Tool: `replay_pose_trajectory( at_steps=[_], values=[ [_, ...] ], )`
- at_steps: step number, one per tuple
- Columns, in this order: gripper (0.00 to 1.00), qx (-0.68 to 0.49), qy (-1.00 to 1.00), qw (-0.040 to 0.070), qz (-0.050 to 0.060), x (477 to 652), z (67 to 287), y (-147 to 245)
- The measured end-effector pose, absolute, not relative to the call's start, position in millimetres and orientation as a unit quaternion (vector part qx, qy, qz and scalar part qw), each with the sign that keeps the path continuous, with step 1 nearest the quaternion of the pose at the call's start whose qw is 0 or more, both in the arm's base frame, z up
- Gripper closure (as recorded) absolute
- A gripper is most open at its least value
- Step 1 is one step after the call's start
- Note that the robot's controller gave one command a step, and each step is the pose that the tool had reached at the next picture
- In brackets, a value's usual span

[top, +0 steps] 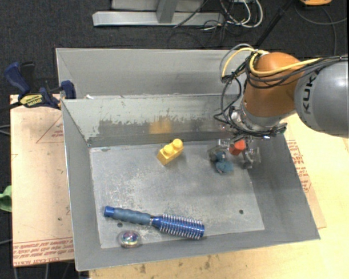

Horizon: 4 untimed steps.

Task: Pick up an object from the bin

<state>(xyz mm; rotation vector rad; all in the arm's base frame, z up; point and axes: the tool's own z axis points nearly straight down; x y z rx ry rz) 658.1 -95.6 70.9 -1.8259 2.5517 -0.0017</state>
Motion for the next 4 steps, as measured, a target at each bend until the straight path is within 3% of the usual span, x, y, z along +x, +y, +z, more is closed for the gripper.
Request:
replay_pose_trajectory(
  at_steps=[1, 2, 3, 4],
  values=[
    [0.0, -0.573, 0.819, 0.002, 0.001, 656.4, 70, -99],
    [0.0, -0.704, 0.71, 0.001, 0.001, 641.6, 70, -62],
    [0.0, -0.727, 0.687, 0.002, -0.001, 652.5, 81, -96],
    [1.0, -0.727, 0.686, 0.002, 0.001, 652.2, 81, -94]
  ],
)
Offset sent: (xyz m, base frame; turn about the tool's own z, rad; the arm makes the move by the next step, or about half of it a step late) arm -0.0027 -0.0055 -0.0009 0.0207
